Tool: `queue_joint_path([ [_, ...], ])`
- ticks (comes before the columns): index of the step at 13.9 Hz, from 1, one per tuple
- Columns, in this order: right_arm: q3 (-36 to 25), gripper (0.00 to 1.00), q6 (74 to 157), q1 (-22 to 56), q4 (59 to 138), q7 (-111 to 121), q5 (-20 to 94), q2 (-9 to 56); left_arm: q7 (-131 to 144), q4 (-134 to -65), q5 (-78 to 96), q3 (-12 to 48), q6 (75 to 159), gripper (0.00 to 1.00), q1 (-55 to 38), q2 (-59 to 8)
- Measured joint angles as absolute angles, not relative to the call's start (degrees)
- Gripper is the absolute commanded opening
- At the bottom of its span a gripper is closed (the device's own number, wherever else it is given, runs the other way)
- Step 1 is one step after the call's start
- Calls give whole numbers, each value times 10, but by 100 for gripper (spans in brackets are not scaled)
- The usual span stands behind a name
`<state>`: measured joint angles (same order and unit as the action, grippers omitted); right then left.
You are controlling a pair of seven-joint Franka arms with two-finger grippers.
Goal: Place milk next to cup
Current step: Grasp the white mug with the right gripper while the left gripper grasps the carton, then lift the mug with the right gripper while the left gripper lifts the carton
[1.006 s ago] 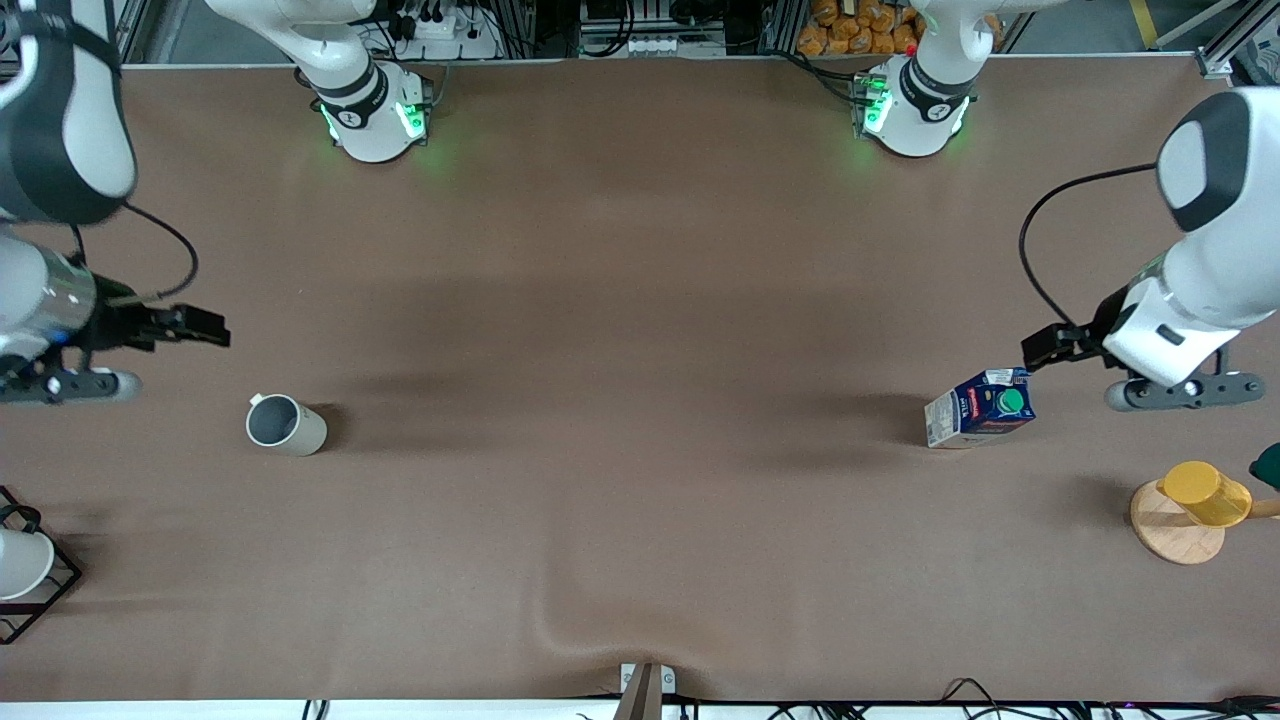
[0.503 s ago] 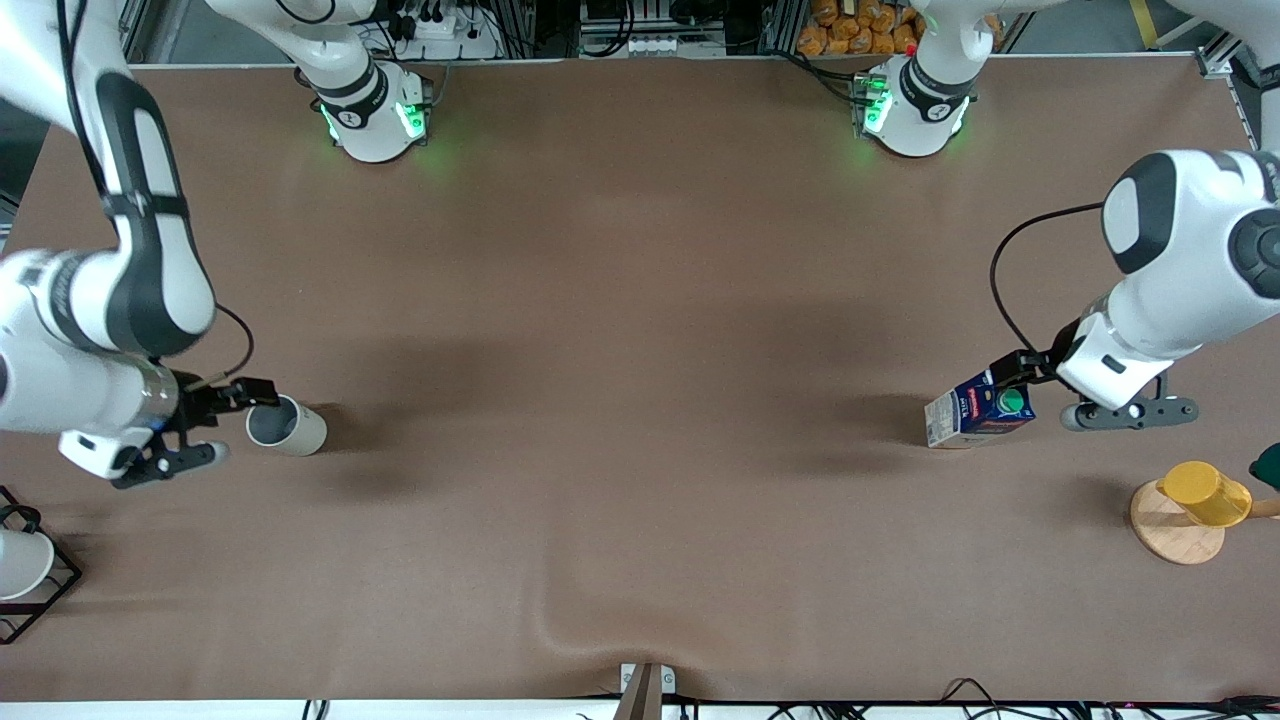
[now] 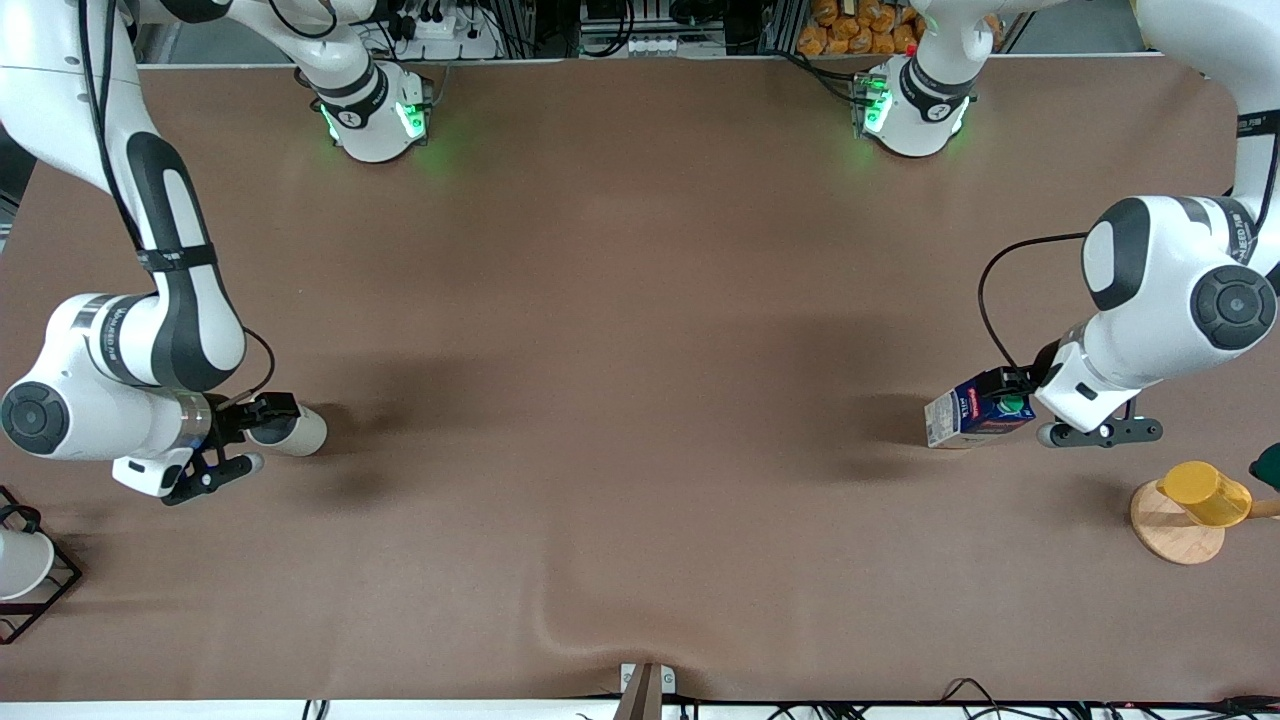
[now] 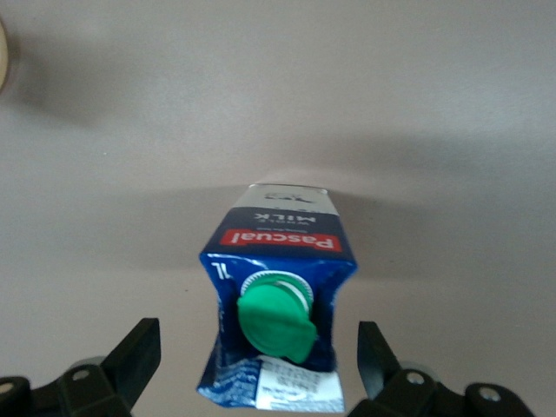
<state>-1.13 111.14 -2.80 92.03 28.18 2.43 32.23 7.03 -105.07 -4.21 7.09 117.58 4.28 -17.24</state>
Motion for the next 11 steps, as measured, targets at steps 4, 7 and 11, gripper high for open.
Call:
queue_joint_path([
  [4,-11,100,1104,-22,926,312,24,322,70,-1050,-57,71,1178,100,43,-179],
  [7,-11,100,1103,-22,937,319,24,322,70,-1050,-57,71,1178,90,43,-183],
  [11,-11,100,1102,-21,958,321,24,323,70,-1045,-57,73,1179,57,39,-186],
])
